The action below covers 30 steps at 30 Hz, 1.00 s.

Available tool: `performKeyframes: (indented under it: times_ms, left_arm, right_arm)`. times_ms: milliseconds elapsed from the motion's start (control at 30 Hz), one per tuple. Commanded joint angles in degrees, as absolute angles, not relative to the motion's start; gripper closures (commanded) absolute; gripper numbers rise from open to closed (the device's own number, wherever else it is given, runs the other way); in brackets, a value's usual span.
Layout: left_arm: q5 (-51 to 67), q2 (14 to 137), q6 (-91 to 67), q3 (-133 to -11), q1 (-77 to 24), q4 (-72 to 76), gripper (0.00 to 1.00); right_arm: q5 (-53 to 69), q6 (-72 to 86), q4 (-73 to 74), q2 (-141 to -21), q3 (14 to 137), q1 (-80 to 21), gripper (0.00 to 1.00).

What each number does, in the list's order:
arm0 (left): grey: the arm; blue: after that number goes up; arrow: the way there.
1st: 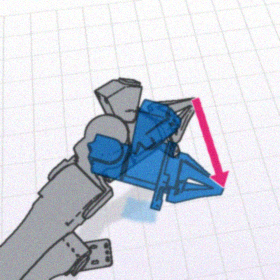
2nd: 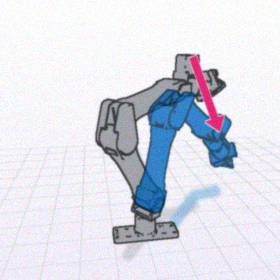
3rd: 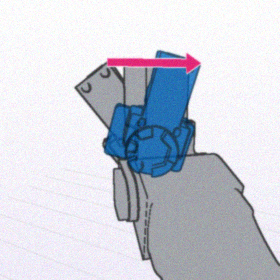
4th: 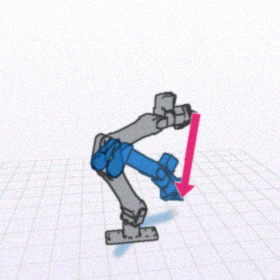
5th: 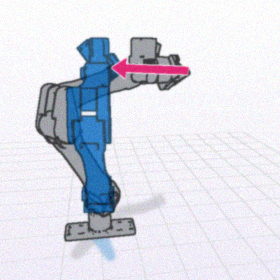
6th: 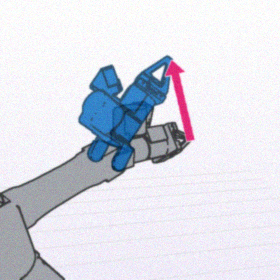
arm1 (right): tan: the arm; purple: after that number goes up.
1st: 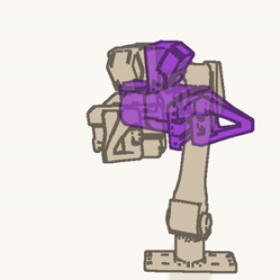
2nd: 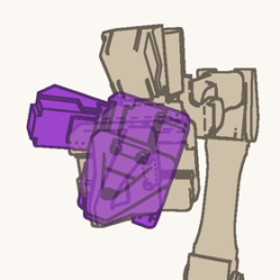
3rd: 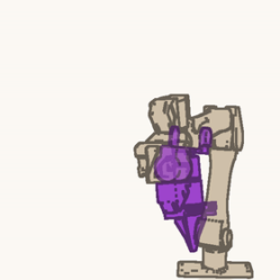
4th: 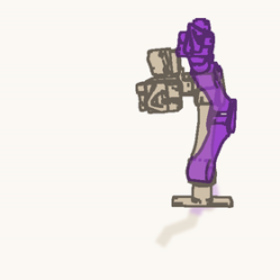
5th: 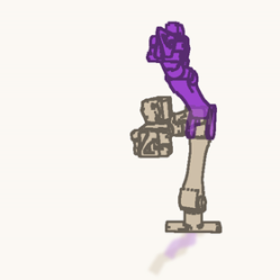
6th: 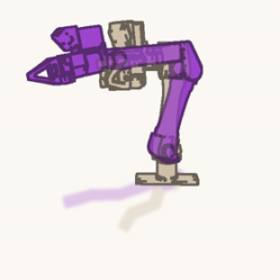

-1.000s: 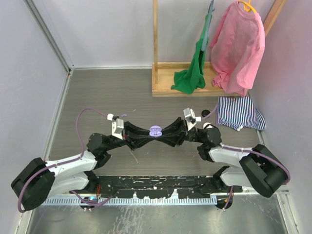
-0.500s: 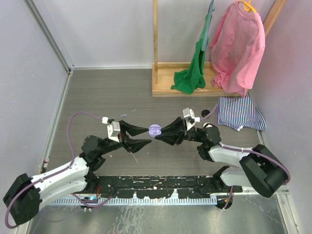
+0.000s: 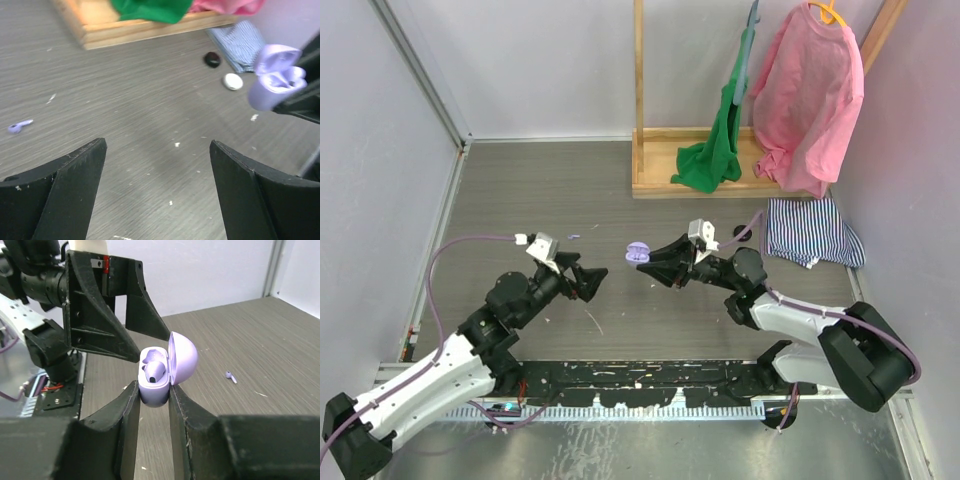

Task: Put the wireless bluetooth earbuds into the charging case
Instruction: Adjust the charging case, then move the earbud to the center of the board.

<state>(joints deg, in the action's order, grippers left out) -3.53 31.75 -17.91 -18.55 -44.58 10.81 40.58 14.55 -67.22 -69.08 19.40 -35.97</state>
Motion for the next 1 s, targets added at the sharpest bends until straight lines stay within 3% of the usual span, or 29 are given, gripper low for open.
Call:
performKeyframes:
  times_ms: [0, 333, 633, 967]
  left_arm:
    - [-15.6, 37.3, -20.8, -25.7, -44.5, 1.3, 0.13]
    - [-21.1, 56.6, -33.9, -36.3, -36.1, -7.0, 0.13]
    - [-31.2, 75.4, -48.7, -53.3, -31.8, -27.1, 0.17]
    - [-26.2, 87.6, -57.5, -61.1, -26.3, -30.7, 0.21]
  right_arm:
    - [36.4, 8.5, -65.7, -66.6, 19.4, -35.6, 0.86]
    - [32.7, 4.2, -61.8, -63.1, 16.0, -35.6, 0.87]
    - [31.8, 2.5, -62.5, -63.8, 14.4, -35.3, 0.87]
    - [32.0, 2.2, -63.7, -65.4, 14.0, -34.9, 0.87]
